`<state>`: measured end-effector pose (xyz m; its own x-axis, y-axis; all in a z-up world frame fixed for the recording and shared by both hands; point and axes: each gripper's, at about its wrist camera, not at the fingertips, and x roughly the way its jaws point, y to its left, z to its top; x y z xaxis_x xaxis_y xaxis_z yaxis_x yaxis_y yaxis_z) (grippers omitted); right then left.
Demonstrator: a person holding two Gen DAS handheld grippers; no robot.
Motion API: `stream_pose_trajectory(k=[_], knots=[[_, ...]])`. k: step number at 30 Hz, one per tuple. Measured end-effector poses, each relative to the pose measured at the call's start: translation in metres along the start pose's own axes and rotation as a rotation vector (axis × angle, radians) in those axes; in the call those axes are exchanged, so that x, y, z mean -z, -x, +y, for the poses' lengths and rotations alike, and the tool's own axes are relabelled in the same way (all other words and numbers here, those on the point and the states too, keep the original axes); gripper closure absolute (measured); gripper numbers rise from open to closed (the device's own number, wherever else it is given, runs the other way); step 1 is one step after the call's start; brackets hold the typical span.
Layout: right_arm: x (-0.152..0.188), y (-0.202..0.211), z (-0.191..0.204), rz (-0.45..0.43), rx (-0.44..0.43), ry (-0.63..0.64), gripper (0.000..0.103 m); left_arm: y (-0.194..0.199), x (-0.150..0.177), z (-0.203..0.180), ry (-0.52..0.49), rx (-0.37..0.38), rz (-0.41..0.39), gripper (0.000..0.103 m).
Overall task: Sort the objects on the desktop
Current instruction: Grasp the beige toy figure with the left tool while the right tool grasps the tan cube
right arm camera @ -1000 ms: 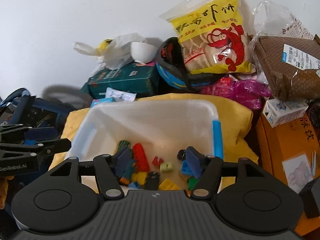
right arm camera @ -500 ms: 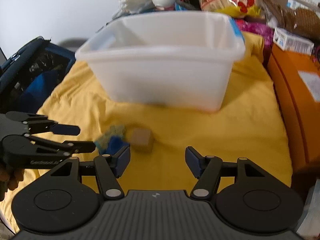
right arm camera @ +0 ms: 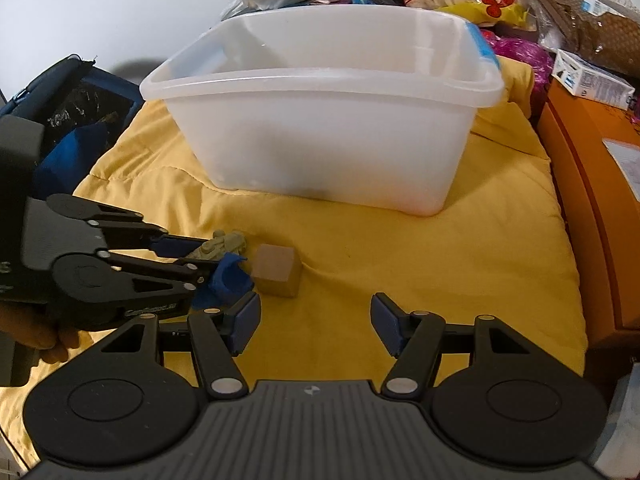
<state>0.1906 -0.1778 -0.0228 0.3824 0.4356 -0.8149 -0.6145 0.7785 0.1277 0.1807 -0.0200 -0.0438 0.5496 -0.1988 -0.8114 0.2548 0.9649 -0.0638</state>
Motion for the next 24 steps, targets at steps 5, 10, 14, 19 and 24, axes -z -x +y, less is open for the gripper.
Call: stream_pose_trajectory(k=[5,10,14,19,24], knots=[[-0.006,-0.025,0.011,0.01,-0.009,0.005,0.041,0.019,0.008,0.021,0.063,-0.017,-0.026,0.076],[-0.011,-0.047,0.026,0.005,-0.007,0.033,0.044,0.031,0.014,0.037,0.103,-0.03,-0.041,0.076],[-0.013,-0.063,0.033,0.039,0.023,0.076,0.069,0.039,0.01,0.042,0.127,-0.024,-0.058,0.076],[-0.012,-0.046,0.021,0.013,-0.02,0.043,0.07,0.06,0.002,0.043,0.166,-0.008,-0.111,0.076],[-0.023,0.005,0.0,-0.072,-0.059,-0.024,0.069,0.087,-0.016,0.047,0.257,0.06,-0.194,0.076]])
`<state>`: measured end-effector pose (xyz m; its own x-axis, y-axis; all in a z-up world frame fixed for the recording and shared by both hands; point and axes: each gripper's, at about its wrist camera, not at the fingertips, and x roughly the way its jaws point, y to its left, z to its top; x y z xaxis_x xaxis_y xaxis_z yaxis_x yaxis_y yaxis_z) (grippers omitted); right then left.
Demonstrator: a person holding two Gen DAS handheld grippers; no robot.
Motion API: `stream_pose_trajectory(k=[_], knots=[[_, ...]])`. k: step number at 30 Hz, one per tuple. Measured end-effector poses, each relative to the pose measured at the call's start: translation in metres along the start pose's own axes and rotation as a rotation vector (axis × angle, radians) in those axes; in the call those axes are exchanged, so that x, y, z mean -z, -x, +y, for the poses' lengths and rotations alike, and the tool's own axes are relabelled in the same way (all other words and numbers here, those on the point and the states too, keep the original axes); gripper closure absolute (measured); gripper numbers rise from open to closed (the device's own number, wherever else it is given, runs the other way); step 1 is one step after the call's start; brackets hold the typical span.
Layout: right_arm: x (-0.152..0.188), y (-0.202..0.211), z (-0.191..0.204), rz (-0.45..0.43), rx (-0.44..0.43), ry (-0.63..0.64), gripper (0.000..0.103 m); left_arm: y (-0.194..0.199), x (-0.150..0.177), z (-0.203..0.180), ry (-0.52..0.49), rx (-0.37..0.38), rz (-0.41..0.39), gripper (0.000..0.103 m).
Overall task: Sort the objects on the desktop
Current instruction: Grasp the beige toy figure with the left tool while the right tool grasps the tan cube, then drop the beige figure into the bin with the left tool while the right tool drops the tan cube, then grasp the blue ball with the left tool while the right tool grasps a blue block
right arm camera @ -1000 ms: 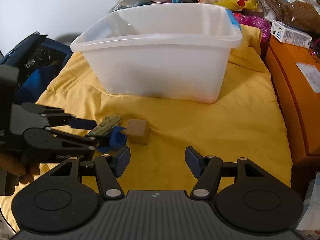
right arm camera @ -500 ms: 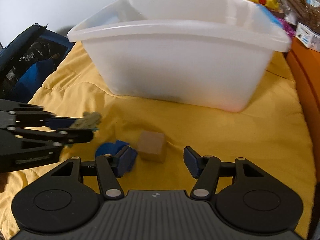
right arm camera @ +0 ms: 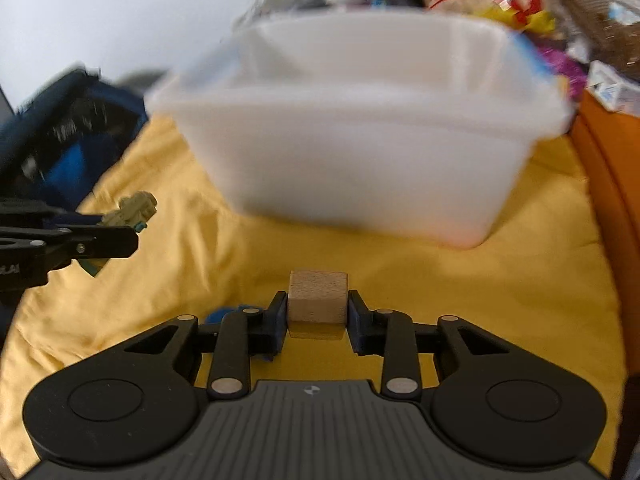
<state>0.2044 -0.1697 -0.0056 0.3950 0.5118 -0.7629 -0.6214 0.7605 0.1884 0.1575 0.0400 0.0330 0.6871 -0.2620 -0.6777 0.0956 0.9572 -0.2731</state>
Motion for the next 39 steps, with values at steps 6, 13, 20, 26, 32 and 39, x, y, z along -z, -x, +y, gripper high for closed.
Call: stream_pose_trajectory(k=[6,13,20,26,32,39], knots=[[-0.042,0.061,-0.013,-0.129,-0.016,0.005,0.069,0.011,-0.045,-0.012,-0.036,-0.017,-0.05,0.076],[-0.105,0.076,-0.028,-0.15,-0.002,-0.032,0.069,0.009,-0.11,-0.017,-0.052,-0.021,-0.051,0.076],[-0.151,0.055,-0.038,-0.077,0.005,-0.067,0.069,-0.019,-0.151,-0.019,-0.069,-0.031,0.046,0.076],[-0.167,0.03,-0.035,0.003,0.026,-0.058,0.069,-0.038,-0.17,-0.023,-0.069,-0.044,0.095,0.076],[-0.172,0.009,-0.037,0.039,0.078,-0.052,0.057,-0.049,-0.171,-0.023,-0.092,-0.152,0.083,0.037],[-0.139,0.026,-0.038,-0.033,0.034,-0.065,0.045,-0.023,-0.125,-0.009,-0.124,-0.118,0.001,0.037]])
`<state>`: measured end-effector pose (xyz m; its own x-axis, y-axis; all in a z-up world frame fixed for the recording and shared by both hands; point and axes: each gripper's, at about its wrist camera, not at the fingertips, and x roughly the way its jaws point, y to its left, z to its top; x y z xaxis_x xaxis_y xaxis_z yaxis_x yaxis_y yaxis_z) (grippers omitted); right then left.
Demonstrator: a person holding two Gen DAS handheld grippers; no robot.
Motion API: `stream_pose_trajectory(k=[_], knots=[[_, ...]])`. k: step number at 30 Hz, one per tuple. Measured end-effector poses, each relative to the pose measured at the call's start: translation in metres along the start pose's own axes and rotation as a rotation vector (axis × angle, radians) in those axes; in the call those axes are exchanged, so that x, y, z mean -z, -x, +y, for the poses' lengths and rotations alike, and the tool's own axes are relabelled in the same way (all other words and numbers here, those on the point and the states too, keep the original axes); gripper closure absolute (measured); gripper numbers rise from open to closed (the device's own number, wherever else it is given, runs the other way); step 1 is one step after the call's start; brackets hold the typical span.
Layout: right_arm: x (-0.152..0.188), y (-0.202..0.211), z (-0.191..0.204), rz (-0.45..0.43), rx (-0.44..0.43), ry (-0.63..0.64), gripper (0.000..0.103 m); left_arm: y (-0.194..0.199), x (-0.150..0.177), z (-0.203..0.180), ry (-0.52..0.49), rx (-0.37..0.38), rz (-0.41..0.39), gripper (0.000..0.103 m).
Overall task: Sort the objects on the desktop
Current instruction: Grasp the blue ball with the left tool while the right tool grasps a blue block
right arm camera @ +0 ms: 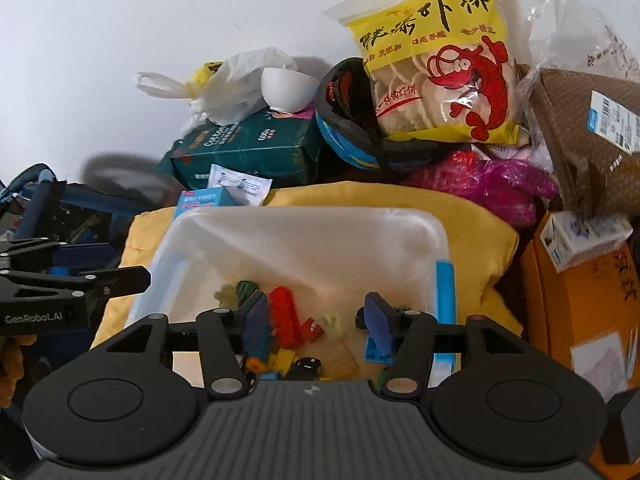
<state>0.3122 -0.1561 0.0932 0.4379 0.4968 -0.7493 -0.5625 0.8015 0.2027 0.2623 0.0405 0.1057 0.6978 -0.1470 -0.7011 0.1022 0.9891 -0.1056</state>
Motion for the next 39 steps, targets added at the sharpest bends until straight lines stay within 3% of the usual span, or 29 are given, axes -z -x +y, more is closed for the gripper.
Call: stream_pose_trajectory(k=[5,10,14,17,19,20,21,24,33,35,39], knots=[[0.067,0.013,0.029,-0.034,-0.056,0.103,0.045,0.023,0.071,0.012,0.038,-0.005,-0.03,0.037],[0.138,-0.03,0.058,0.102,-0.052,0.155,0.046,0.02,0.14,0.018,0.077,-0.03,0.05,0.037],[0.161,-0.06,0.072,0.144,-0.044,0.139,0.047,0.019,0.17,0.013,0.064,-0.029,0.091,0.037],[0.162,-0.077,0.072,0.18,-0.045,0.07,0.05,0.017,0.181,0.006,0.039,-0.02,0.111,0.037],[0.163,-0.086,0.071,0.201,-0.054,0.044,0.069,0.015,0.185,0.002,0.031,-0.012,0.123,0.037],[0.164,-0.085,0.07,0.188,-0.053,0.043,0.071,0.013,0.186,0.0,0.026,-0.003,0.128,0.037],[0.164,-0.083,0.07,0.184,-0.046,0.046,0.082,0.012,0.188,-0.004,0.021,0.001,0.127,0.037],[0.167,-0.065,0.057,0.15,-0.059,0.029,0.081,0.001,0.19,-0.018,-0.014,0.024,0.133,0.037],[0.189,-0.029,0.016,0.117,0.03,0.013,0.081,-0.05,0.186,-0.066,-0.119,0.068,0.168,0.037],[0.197,-0.028,0.013,0.13,0.049,0.027,0.081,-0.059,0.188,-0.073,-0.142,0.069,0.186,0.041],[0.211,-0.034,0.005,0.164,0.08,0.018,0.081,-0.062,0.191,-0.076,-0.172,0.049,0.174,0.061]])
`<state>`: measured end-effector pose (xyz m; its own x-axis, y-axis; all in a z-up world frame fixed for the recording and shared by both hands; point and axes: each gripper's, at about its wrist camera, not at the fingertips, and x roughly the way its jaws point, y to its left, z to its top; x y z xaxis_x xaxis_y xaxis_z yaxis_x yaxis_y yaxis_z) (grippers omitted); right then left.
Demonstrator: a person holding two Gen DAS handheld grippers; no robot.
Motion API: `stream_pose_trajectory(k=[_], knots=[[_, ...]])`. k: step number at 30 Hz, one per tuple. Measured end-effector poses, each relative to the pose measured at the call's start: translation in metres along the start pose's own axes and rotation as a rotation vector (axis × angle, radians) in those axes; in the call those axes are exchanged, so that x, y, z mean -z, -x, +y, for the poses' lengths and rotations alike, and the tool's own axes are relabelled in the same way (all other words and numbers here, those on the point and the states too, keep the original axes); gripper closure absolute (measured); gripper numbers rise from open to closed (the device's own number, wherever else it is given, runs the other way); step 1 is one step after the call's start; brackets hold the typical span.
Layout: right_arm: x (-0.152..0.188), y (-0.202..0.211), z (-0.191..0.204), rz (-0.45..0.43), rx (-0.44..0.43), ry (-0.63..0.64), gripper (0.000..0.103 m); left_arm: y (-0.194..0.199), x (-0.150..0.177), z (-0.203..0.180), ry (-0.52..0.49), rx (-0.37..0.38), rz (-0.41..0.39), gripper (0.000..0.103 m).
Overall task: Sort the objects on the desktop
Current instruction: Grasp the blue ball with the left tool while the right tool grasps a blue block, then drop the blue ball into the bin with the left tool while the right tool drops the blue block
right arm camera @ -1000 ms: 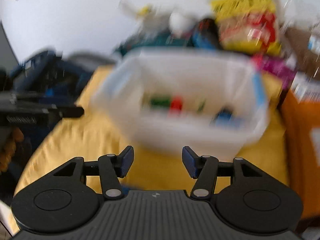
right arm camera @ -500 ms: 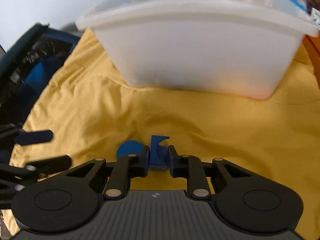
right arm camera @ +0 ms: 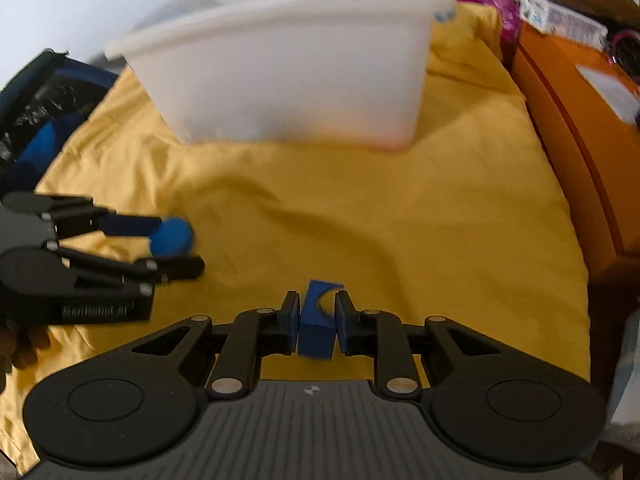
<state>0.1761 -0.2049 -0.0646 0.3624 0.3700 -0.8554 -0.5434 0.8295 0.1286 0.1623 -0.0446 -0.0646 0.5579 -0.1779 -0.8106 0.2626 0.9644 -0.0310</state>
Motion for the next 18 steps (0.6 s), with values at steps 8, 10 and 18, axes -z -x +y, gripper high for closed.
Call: stream_pose_trajectory(k=[8,10,18], knots=[[0.0,-0.004,0.002,-0.021,-0.019,0.01,0.082,0.026,0.0,0.012,0.021,0.009,-0.028,0.061],[-0.003,0.006,-0.002,-0.032,-0.046,0.001,0.082,0.045,-0.005,0.02,0.053,0.01,-0.042,0.061],[-0.067,0.076,-0.008,-0.204,-0.144,-0.036,0.082,0.108,-0.06,0.049,0.128,0.002,-0.154,0.061]])
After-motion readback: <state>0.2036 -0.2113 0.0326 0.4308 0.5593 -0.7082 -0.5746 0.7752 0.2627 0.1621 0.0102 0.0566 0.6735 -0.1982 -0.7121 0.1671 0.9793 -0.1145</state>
